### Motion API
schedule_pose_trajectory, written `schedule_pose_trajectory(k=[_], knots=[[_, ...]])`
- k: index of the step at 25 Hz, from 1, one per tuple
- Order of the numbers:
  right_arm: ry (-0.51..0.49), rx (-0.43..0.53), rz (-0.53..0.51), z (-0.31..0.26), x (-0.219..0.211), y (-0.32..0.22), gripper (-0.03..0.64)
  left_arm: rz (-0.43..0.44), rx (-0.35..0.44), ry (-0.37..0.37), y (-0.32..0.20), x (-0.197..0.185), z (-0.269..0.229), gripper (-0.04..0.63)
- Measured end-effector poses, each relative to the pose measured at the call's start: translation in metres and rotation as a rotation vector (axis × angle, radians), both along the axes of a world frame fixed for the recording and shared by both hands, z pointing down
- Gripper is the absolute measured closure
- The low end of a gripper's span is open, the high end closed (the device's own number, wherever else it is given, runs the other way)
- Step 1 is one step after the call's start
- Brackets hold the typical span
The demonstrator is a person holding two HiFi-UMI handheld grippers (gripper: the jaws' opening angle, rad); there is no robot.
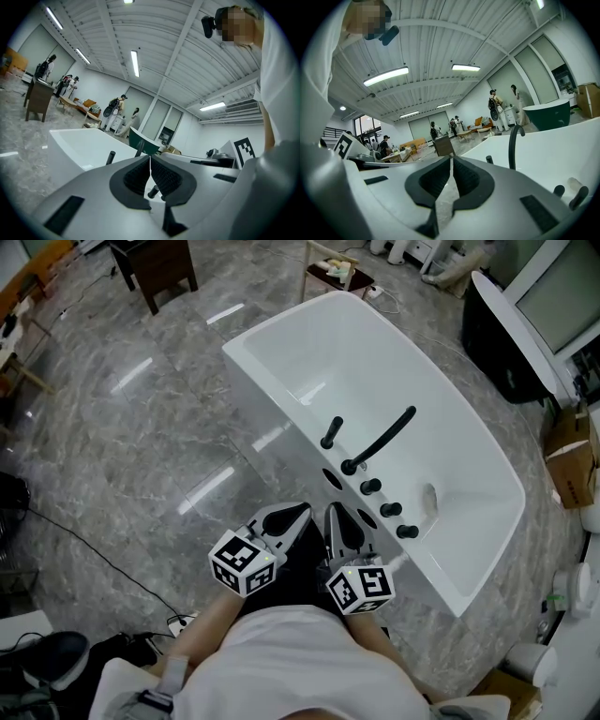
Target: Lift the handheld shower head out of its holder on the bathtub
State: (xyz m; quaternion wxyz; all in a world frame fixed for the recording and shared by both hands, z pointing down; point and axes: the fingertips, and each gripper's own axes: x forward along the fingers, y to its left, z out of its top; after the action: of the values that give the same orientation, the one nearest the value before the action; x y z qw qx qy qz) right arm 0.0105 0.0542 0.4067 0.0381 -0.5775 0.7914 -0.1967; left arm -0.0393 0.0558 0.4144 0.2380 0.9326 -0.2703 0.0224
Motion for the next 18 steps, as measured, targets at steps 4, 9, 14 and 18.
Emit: schedule_pose_trajectory(k=[4,9,14,18], knots=[[-0.004,-0.006,-0.021,0.001,0.000,-0.022,0.597,-0.021,-0.014,-0.002,-0.020,0.000,0.003,0.583],[-0.007,-0.019,-0.023,0.005,0.008,-0.048,0.597,-0.027,-0.036,-0.004,-0.046,0.007,0.009,0.583],[-0.014,-0.038,-0.007,0.011,0.028,-0.080,0.597,-0.006,-0.049,-0.007,-0.079,0.026,0.015,0.583],[-0.028,-0.047,0.005,0.014,0.042,-0.108,0.597,-0.005,-0.052,0.006,-0.105,0.040,0.013,0.583]])
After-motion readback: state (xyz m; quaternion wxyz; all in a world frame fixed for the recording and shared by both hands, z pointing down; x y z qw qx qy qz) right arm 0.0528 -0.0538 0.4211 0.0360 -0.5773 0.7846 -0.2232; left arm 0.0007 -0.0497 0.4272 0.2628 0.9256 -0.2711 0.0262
